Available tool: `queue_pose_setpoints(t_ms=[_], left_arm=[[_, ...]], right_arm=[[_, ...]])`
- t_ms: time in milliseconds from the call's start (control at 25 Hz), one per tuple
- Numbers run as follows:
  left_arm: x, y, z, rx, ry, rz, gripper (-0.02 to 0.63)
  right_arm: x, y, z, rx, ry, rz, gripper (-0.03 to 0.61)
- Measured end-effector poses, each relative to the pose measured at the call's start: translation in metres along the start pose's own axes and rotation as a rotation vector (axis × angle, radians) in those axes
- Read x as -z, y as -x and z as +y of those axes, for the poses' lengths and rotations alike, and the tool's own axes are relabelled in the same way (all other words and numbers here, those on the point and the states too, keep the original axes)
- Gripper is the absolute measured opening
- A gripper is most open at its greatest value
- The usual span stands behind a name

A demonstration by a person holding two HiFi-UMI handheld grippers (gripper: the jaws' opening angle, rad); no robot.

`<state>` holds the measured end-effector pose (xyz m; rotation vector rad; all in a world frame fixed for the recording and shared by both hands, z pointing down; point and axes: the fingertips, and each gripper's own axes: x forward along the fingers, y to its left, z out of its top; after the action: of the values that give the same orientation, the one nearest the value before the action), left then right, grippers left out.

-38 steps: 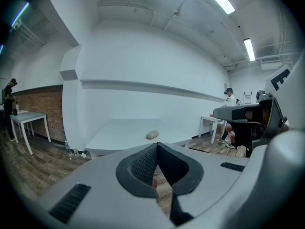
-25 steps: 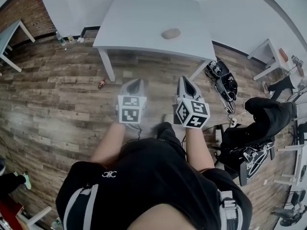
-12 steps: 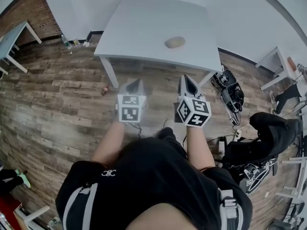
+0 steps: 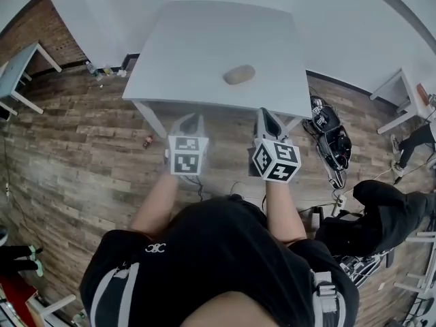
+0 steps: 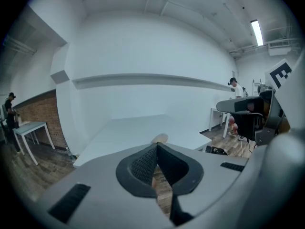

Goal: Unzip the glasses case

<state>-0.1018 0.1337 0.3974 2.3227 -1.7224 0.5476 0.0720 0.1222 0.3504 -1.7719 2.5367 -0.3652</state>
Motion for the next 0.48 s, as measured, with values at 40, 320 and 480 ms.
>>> queue_pose_setpoints(t_ms=[40,320,480], left_arm=[[-0.006,-0.011,-0.004,-0.004,0.001,0.009,-0.003],[-0.029,-0.081,-0.026,-0.042,0.013,0.059,-0.003],[-0.042,-0.118,-0.040,-0.066,0.027,0.073,-0.003]], right_arm=[[-0.003,-0.007,-0.011,-0.005,-0.003,0.008,0.006],[-0.020,-0.056,-0.078,-0.041,-0.008,0.037,0.006],[-0.028,-0.083,-0.117,-0.070,-0.011,0.054,0.006]])
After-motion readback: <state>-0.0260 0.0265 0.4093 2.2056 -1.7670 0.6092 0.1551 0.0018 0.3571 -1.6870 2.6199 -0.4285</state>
